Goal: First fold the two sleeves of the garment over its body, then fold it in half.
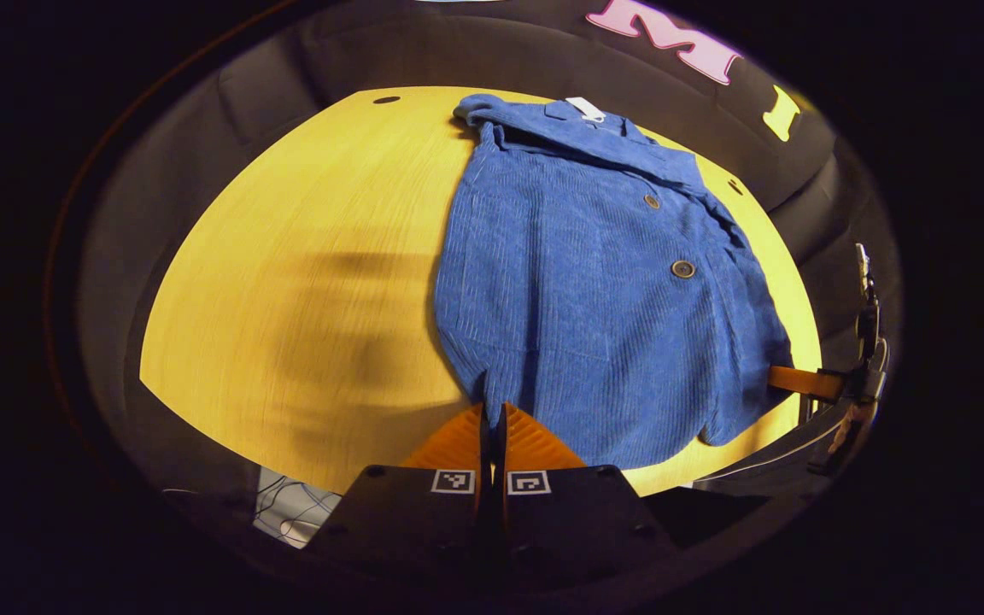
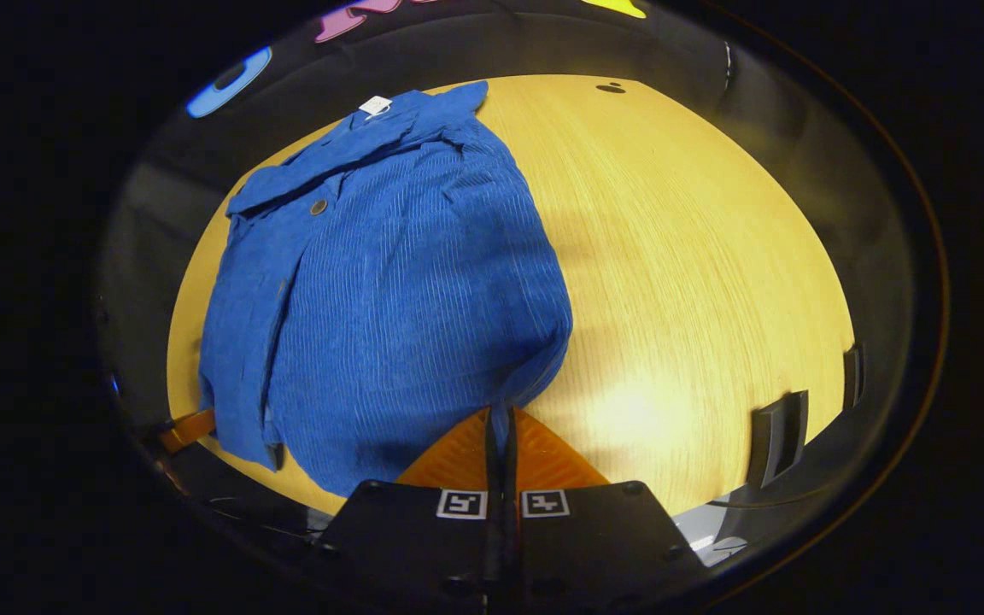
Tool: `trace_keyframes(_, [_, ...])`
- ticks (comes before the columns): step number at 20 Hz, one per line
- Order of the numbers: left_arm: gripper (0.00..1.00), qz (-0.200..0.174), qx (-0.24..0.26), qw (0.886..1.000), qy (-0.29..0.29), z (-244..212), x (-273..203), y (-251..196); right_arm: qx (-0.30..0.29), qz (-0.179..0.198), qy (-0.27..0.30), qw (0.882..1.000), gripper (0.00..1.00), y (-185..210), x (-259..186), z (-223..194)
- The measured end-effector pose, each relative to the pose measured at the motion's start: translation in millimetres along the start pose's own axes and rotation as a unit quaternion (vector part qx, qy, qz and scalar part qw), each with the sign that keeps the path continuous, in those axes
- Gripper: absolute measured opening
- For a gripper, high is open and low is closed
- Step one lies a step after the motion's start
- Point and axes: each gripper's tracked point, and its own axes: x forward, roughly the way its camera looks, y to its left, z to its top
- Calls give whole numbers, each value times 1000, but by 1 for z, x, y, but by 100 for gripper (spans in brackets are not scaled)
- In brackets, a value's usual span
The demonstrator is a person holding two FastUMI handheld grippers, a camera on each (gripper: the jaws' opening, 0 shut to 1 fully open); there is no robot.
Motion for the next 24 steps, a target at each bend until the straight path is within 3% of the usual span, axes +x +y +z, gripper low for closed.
trace_keyframes(6, [0,-58,0,997,-59,73,-37,-19,-13,38,-66,997,1,40,-37,79])
trace_keyframes(12, [0,-68,46,987,-136,205,-55,-28,-43,77,-164,982,1,98,-66,221])
trace_keyframes(16, [0,-64,59,972,-218,332,-44,-19,-36,79,-233,969,1,121,-58,345])
trace_keyframes(18, [0,-37,87,959,-268,402,-25,-4,-32,72,-268,960,0,127,-40,408])
trace_keyframes(21, [0,-21,123,940,-317,484,21,-6,-18,30,-326,945,3,118,1,496])
trace_keyframes(22, [0,-24,132,934,-330,503,42,-11,-8,21,-325,945,0,115,20,507])
trace_keyframes(23, [8,-14,137,933,-332,513,62,-12,2,16,-320,947,33,111,37,512])
trace_keyframes(24, [34,9,143,935,-323,515,80,-3,6,13,-313,950,66,108,60,515])
